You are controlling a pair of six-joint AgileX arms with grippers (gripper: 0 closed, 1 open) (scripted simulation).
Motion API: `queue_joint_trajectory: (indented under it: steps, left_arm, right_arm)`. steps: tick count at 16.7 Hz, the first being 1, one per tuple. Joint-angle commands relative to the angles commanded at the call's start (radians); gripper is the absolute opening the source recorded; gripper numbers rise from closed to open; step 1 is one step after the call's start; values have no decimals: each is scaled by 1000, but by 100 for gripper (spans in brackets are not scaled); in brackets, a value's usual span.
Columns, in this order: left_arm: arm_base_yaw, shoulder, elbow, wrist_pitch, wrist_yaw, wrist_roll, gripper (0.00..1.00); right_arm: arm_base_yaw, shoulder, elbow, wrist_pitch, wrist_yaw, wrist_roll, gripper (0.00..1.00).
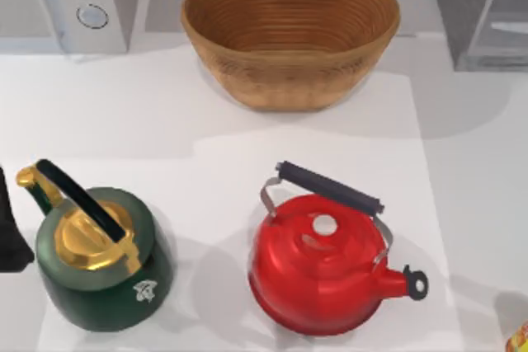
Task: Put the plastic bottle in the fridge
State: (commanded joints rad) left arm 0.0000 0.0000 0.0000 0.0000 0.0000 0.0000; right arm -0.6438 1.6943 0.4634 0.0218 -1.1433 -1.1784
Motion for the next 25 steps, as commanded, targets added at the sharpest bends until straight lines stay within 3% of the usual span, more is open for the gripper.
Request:
queue_joint_trajectory:
  steps: [9,13,19,25]
  left_arm:
    - [0,0,0,0,0,0,100]
    - [0,0,0,0,0,0,100]
    - [0,0,0,0,0,0,100]
    - [0,0,0,0,0,0,100]
  right_arm:
    - [-8,5,14,-7,-4,-2,1]
    - [-81,69,156,-138,-34,-60,1]
    - [-241,200,443,-587,-58,-333,1]
    - [-291,204,543,-963,-22,-663,1]
